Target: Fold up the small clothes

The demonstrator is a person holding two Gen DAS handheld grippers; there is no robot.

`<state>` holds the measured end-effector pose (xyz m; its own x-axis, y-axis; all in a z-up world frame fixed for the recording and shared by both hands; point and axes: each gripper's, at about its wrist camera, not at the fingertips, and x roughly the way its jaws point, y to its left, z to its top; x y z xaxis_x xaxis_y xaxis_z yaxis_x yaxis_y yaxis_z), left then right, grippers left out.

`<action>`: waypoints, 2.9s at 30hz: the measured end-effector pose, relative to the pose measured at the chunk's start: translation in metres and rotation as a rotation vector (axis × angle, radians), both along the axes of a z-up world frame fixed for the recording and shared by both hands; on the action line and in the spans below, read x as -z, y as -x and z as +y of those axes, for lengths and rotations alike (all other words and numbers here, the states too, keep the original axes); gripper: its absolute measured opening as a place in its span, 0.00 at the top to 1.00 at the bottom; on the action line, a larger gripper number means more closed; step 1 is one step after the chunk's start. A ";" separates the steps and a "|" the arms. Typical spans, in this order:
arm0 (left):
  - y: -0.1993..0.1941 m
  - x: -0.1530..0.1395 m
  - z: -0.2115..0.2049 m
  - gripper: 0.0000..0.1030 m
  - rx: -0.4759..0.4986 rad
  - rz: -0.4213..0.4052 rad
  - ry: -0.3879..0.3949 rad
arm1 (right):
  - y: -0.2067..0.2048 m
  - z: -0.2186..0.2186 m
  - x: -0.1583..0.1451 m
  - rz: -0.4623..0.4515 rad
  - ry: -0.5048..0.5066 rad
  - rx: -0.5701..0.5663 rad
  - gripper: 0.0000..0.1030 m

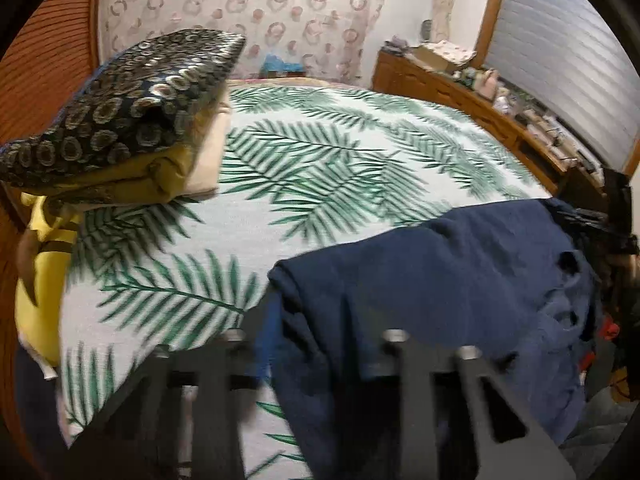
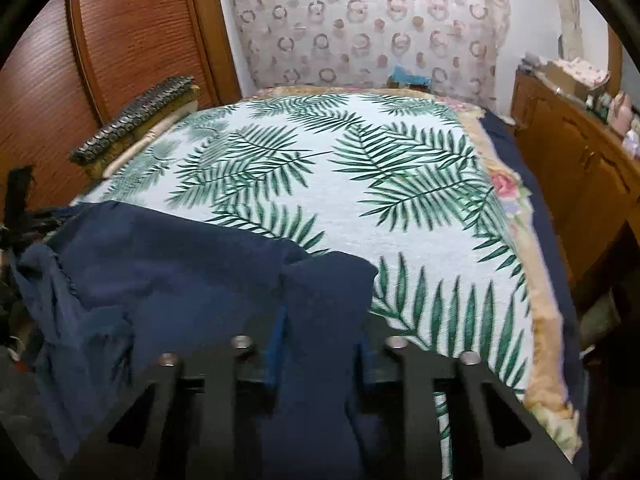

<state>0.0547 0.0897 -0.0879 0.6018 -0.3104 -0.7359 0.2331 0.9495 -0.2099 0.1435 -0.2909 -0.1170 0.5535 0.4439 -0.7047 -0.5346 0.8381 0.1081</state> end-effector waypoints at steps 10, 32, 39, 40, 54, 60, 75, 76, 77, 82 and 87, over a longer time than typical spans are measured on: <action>0.059 -0.083 0.001 0.92 0.025 -0.211 0.039 | 0.072 -0.012 -0.058 -0.206 -0.068 0.034 0.88; 0.130 -0.276 0.026 0.92 -0.063 -0.716 0.121 | 0.218 -0.061 -0.267 -0.646 -0.169 -0.029 0.88; 0.034 -0.283 0.018 0.92 -0.092 -0.660 0.012 | 0.148 -0.039 -0.280 -0.627 -0.102 -0.029 0.88; 0.016 -0.276 0.016 0.92 -0.101 -0.639 -0.003 | 0.124 -0.032 -0.275 -0.606 -0.082 -0.022 0.88; -0.119 -0.140 0.004 0.24 -0.047 -0.350 -0.054 | -0.097 0.044 -0.130 -0.236 0.116 0.251 0.54; -0.080 -0.118 -0.009 0.24 -0.021 -0.292 -0.072 | -0.077 0.019 -0.119 -0.185 0.110 0.199 0.54; -0.020 -0.024 -0.037 0.24 0.017 -0.075 -0.057 | -0.042 -0.059 -0.117 -0.045 0.077 0.236 0.54; -0.019 -0.021 -0.037 0.24 0.015 -0.065 -0.058 | -0.044 -0.063 -0.114 -0.031 0.072 0.253 0.54; -0.018 -0.019 -0.038 0.24 0.014 -0.057 -0.064 | -0.045 -0.068 -0.111 -0.019 0.072 0.268 0.54; -0.021 -0.009 -0.039 0.24 -0.001 -0.024 -0.078 | -0.043 -0.078 -0.107 0.022 0.072 0.294 0.55; -0.027 -0.006 -0.043 0.24 -0.009 0.008 -0.116 | -0.043 -0.069 -0.116 0.007 0.106 0.272 0.94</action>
<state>0.0818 0.0467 -0.0816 0.5985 -0.2173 -0.7711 0.2228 0.9697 -0.1004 0.1867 -0.3599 -0.0015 0.6369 0.2035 -0.7436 -0.2882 0.9574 0.0152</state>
